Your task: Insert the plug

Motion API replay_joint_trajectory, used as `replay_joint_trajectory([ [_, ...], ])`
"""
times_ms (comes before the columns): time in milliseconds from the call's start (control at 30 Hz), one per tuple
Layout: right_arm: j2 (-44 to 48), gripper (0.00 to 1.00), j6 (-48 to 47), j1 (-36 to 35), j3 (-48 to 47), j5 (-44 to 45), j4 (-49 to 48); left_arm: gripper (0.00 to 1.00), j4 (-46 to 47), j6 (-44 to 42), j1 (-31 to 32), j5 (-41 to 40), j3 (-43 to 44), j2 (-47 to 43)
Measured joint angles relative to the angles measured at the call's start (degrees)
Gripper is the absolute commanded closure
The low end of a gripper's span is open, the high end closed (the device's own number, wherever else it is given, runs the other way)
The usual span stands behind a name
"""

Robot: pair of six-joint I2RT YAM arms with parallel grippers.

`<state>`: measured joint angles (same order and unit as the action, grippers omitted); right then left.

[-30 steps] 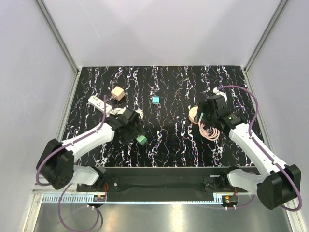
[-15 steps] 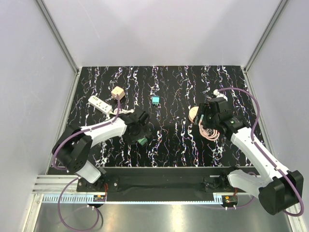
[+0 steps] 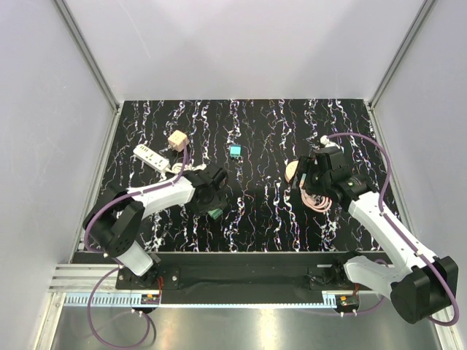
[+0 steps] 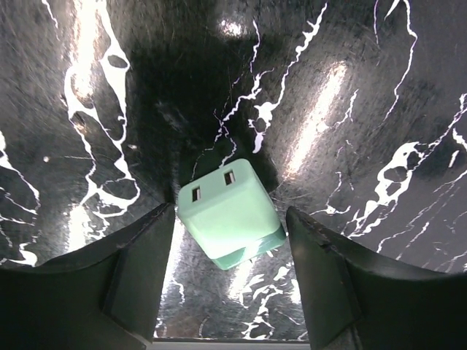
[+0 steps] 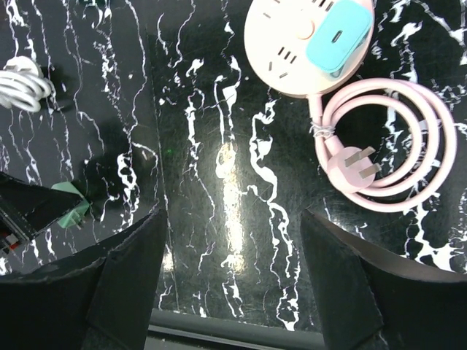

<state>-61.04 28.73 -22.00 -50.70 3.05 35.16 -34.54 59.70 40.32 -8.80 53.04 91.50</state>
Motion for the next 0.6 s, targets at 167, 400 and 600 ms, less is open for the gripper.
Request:
replay_joint_trajectory([
  [167,-0.39,0.21,0.04,0.00,0.00,-2.71,-0.22,1.00,-0.04,-3.89,0.31,-1.53,0.00,-0.74],
  [400,-0.98,0.21,0.46,0.00,0.17,-6.01,-1.05,0.42,-0.02,-6.95,0.94,-2.43,0.00,-5.62],
  [600,-0.98,0.21,0.85,0.00,0.15,-7.06,-1.09,0.23,-0.15,-5.35,1.07,-2.43,-0.48,-6.03],
])
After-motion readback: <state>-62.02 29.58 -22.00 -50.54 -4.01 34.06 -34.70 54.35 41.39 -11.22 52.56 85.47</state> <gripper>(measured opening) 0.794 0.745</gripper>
